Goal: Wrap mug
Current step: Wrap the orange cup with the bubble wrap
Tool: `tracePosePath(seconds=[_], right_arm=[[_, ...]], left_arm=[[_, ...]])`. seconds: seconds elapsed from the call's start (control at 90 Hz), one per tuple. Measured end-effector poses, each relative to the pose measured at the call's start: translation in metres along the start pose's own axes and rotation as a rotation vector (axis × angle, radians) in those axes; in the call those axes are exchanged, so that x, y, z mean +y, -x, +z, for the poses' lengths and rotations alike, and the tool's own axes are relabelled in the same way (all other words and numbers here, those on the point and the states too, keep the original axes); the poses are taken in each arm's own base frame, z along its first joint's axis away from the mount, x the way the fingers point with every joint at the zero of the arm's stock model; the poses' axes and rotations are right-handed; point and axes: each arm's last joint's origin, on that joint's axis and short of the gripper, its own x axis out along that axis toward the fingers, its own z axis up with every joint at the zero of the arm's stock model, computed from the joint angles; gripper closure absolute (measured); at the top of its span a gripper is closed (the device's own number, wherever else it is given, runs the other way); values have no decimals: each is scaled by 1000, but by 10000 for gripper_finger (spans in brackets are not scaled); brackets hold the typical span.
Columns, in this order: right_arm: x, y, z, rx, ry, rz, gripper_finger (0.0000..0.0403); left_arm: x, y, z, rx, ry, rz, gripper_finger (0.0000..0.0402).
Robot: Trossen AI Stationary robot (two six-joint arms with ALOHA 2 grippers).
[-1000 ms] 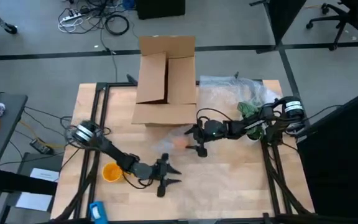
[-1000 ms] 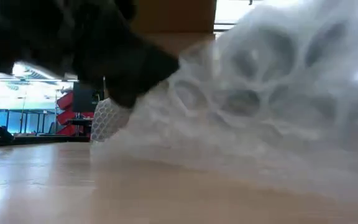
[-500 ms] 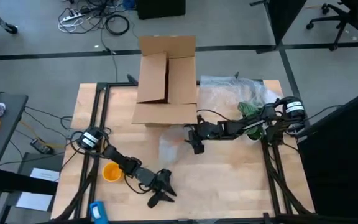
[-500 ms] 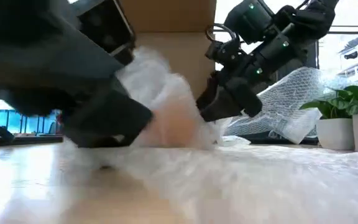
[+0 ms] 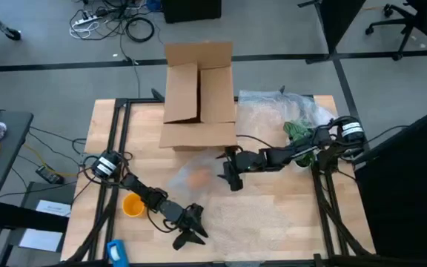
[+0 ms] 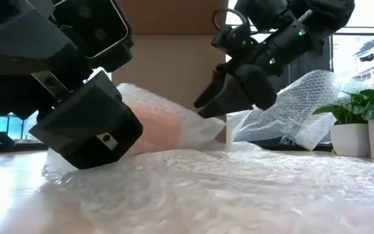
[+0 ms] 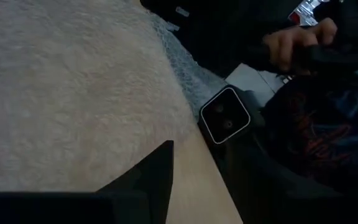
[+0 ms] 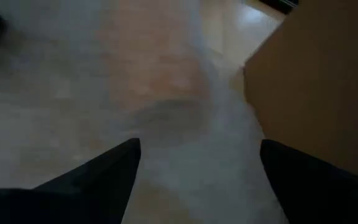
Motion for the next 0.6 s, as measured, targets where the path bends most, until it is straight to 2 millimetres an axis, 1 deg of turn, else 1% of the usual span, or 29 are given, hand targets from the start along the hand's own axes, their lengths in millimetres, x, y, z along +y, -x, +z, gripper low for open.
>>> tracePosePath(seconds=[0.122, 0.222, 0.278, 0.356, 0.511, 0.567, 0.6], right_arm=[[10, 4, 10, -87, -34, 45, 92], [17, 7, 20, -174, -83, 106, 95], [21, 8, 22, -194, -97, 125, 98], [29, 7, 22, -200, -111, 143, 105], [52, 4, 17, -177, -158, 217, 119], [62, 2, 16, -185, -182, 263, 124], [68, 2, 13, -168, -196, 286, 128]], left_arm=[[-5, 11, 7, -32, 16, -20, 269], [-10, 29, 17, -52, 32, -21, 269], [-18, 40, 29, -105, 9, -42, 269], [-29, 58, 47, -211, -44, -60, 269], [-45, 83, 67, -326, -147, -70, 269], [-51, 94, 78, -413, -183, -49, 269], [-52, 100, 82, -451, -187, -14, 269]])
